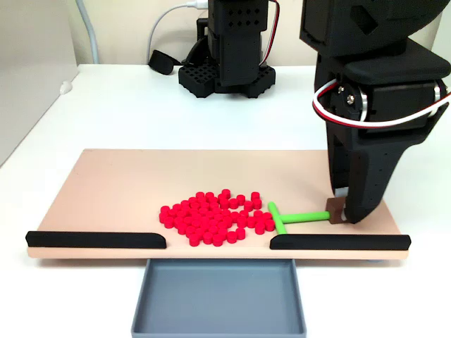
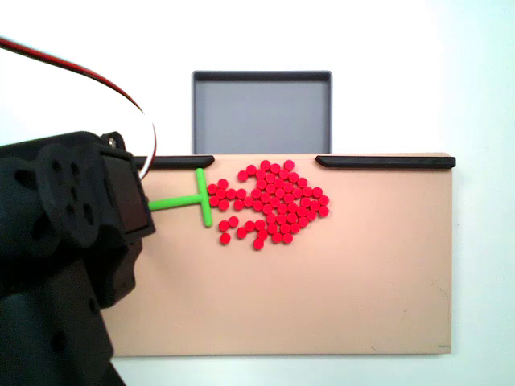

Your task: Push granules from left to the grey container

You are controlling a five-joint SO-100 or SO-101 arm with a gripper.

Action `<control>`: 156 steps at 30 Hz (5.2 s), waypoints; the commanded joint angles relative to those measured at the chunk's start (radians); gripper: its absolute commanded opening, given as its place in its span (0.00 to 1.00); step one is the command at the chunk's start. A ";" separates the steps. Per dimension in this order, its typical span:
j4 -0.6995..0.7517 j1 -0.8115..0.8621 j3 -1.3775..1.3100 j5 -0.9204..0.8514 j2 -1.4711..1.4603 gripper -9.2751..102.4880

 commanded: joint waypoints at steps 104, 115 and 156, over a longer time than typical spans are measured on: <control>0.006 0.114 -0.002 -0.782 0.129 0.08; 0.006 0.063 0.166 -0.839 0.345 0.08; -0.032 0.215 1.071 -1.706 1.077 0.08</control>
